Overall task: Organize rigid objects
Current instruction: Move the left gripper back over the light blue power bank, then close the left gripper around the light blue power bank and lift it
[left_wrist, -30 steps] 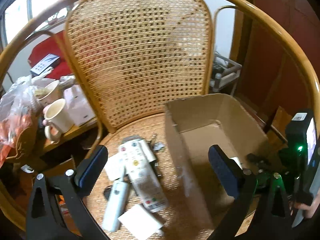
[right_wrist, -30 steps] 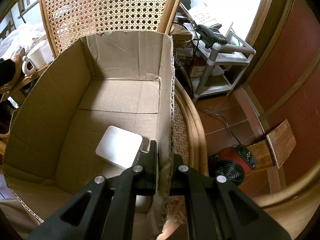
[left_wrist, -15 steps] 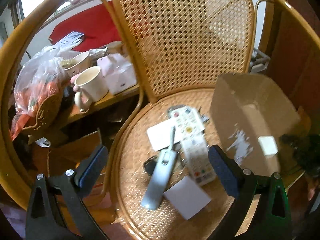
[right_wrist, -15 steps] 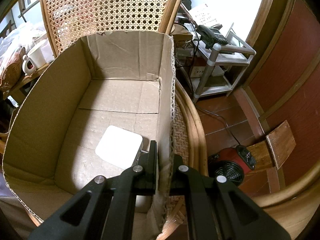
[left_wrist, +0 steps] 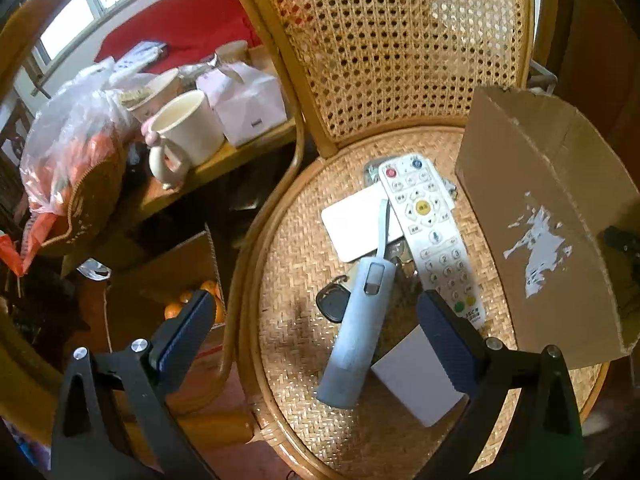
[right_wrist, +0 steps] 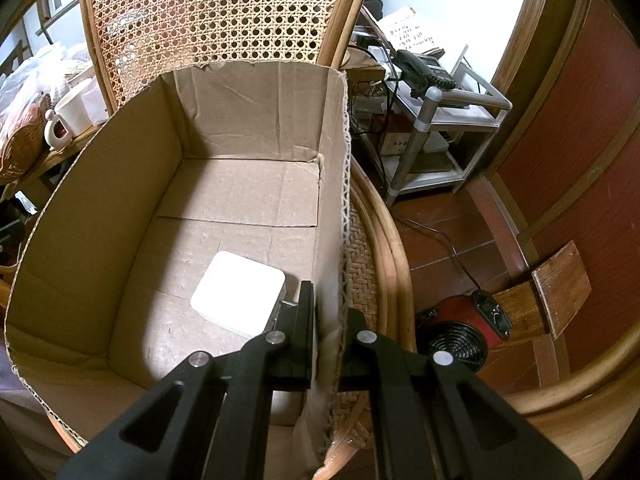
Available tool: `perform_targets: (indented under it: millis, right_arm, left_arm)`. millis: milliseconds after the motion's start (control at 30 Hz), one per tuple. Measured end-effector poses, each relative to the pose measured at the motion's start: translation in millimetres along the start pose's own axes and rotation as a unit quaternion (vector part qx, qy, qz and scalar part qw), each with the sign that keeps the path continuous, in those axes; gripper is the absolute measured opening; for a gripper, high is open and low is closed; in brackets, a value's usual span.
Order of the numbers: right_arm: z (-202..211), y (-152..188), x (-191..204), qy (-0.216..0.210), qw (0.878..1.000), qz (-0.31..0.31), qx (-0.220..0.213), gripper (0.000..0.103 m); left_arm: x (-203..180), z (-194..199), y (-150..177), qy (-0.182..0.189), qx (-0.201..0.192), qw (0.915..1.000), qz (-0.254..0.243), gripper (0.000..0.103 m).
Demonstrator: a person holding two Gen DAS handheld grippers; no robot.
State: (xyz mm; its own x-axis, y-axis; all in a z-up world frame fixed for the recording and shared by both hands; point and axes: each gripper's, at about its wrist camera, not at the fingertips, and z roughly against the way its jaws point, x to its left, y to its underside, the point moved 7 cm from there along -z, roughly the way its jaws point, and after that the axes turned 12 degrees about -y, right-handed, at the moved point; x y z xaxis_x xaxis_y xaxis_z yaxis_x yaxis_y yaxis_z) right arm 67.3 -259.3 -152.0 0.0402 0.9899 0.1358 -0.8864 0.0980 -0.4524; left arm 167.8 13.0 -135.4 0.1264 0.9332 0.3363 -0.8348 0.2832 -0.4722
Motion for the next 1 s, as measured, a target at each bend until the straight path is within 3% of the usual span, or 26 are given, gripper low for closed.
perform_targets:
  millis: [400,733,800,1000]
  right_arm:
    - [-0.7,-0.4,1.6,-0.001,1.000,-0.002,0.001,0.007]
    - [0.0,0.0,1.0,0.000,1.000,-0.002,0.000,0.007]
    - [0.1,0.0,1.0,0.000,1.000,-0.002,0.000,0.007]
    - [-0.8,0.3,1.9,0.001,1.000,-0.002,0.000,0.007]
  left_arm:
    - [-5.5,-33.3,5.2,0.001,0.057,0.9982,-0.016,0.100]
    - [-9.6,-51.1,10.1,0.007,0.081,0.9964,-0.026,0.100]
    - [-10.5,-52.9,11.2,0.012,0.083,0.9961,-0.028,0.093]
    - [-16.9,-54.2,11.4,0.072,0.096,0.9927,-0.013,0.065]
